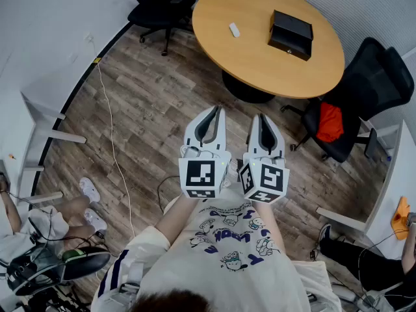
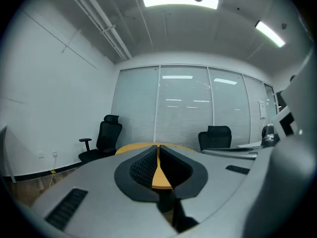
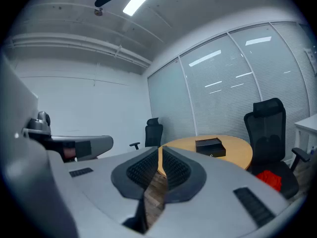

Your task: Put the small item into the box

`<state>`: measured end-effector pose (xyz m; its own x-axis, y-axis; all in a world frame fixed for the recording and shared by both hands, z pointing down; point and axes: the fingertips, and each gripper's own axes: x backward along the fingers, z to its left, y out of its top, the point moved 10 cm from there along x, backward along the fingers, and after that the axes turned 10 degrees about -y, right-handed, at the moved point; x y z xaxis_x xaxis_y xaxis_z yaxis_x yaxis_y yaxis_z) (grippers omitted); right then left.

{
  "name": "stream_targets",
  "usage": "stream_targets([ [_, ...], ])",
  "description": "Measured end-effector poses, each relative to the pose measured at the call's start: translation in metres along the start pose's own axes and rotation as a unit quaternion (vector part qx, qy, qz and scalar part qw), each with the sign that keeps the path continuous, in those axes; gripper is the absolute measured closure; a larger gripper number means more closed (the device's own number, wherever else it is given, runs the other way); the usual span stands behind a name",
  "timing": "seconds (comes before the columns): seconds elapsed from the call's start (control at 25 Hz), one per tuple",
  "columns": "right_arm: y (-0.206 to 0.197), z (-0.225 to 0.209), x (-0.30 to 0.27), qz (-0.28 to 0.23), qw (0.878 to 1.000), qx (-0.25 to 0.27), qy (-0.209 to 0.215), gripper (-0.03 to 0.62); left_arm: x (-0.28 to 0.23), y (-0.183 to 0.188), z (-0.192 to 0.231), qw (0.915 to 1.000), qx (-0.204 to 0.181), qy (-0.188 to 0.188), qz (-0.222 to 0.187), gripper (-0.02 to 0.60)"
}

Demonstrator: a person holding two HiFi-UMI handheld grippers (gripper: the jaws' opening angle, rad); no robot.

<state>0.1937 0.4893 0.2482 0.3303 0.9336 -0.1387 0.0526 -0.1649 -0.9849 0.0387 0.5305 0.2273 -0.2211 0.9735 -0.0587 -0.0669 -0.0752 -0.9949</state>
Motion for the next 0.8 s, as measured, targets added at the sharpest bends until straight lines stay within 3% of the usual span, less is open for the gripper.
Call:
stream_targets([
  [0.8,0.0,0.009,-0.04,0.008,1.0,-0.013,0.0,0.548,-0.029,0.001,0.028,1.0,0.002,-0.002,0.006,0.554],
])
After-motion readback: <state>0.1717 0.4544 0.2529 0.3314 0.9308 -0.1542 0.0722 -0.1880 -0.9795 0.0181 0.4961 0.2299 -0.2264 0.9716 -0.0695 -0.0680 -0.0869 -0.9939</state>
